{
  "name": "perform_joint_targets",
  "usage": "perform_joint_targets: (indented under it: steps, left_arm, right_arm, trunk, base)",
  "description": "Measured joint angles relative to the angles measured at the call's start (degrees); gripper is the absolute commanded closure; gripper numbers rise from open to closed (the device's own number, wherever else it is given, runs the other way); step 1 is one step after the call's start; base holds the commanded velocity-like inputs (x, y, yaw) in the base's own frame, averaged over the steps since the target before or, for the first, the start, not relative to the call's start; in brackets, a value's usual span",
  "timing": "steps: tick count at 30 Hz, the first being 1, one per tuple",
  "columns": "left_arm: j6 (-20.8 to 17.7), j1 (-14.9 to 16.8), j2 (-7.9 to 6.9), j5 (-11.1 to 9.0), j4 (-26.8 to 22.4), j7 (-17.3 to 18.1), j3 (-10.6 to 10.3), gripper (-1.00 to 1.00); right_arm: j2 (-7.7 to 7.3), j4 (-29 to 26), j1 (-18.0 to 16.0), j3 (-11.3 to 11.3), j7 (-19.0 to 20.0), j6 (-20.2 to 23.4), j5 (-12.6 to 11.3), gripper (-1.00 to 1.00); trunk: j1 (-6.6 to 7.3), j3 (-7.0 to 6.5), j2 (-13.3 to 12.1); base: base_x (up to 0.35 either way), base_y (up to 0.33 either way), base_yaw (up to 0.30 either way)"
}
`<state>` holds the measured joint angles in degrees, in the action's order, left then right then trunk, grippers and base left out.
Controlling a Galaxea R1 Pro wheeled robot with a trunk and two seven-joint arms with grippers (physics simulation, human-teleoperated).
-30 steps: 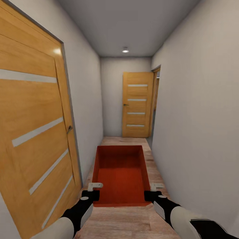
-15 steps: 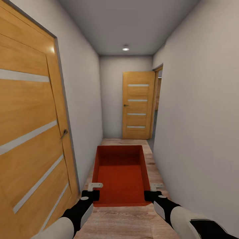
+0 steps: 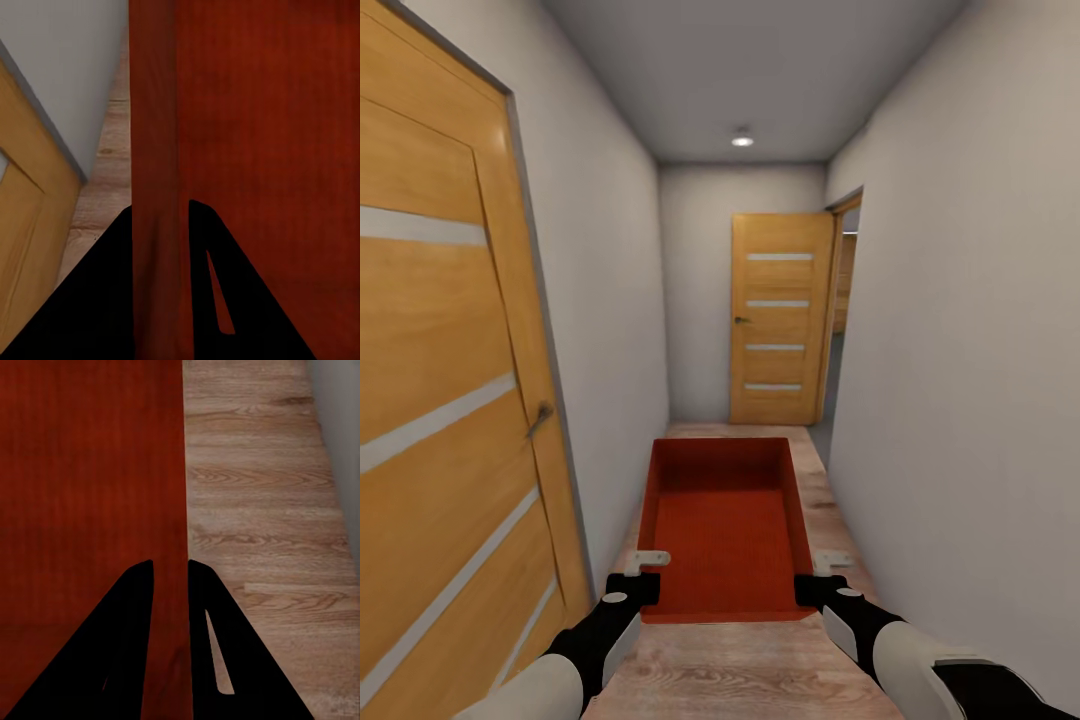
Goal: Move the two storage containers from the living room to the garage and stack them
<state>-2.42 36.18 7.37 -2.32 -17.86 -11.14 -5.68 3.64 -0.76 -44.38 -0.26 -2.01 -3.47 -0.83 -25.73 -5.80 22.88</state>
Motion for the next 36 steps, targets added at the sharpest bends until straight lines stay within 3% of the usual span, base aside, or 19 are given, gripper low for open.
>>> perform_joint_targets:
  steps: [17, 36]
  left_arm:
    - [0.0, 0.0, -0.02, -0.1, 0.1, -0.1, -0.1, 1.00]
    - [0.0, 0.0, -0.05, -0.1, 0.0, 0.1, 0.0, 1.00]
  right_arm:
    - [0.08, -0.1, 0.0, 0.0, -0.2, 0.1, 0.2, 1.00]
    - [0.04, 0.0, 0.0, -0.1, -0.1, 0.1, 0.1, 1.00]
  trunk:
    - [0.00, 0.00, 0.0]
    - [0.00, 0.00, 0.0]
  base:
    - [0.322, 0.116, -0.175]
    - [0.322, 0.033, -0.010]
